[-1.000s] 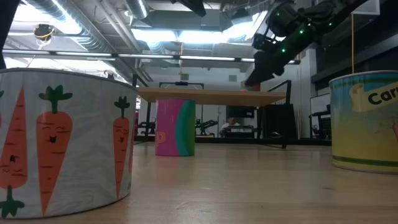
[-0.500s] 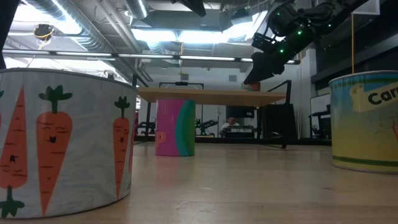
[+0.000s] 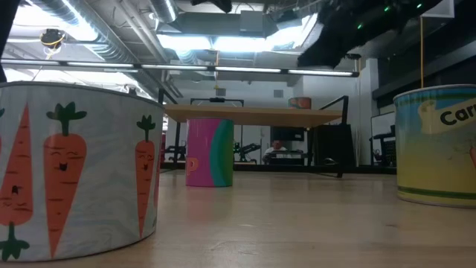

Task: Pick and place cans onto a shelf
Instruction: Put the canned carrots on the shelf

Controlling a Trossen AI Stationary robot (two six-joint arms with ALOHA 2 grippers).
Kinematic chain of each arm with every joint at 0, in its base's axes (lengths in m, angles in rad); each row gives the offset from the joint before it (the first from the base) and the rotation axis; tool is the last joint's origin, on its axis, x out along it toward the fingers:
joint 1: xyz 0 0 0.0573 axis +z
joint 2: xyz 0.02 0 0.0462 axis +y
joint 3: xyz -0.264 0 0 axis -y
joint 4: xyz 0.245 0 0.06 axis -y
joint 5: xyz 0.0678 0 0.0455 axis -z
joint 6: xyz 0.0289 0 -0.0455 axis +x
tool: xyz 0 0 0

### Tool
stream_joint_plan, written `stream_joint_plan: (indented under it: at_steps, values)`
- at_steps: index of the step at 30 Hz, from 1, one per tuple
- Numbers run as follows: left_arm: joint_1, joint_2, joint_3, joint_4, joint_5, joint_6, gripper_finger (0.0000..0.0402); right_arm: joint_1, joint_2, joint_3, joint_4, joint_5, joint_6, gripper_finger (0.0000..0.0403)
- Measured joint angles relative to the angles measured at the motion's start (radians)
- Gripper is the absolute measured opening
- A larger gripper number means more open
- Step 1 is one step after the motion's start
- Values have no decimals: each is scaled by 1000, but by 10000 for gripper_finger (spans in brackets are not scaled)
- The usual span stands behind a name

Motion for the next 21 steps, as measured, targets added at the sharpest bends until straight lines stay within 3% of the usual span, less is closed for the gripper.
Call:
stream_joint_plan:
  at_steps: [7,13,21]
  values:
    - [-128,1,-132,-13,1,-164,33,75,-107,0,-52,-25,0,208]
    - [-215,1,-293,47,86,-445,72,122,-138,0,-57,-26,0,208]
    - [-315,1,-497,310,206,-701,115,162,-129,0,-72,-26,0,208]
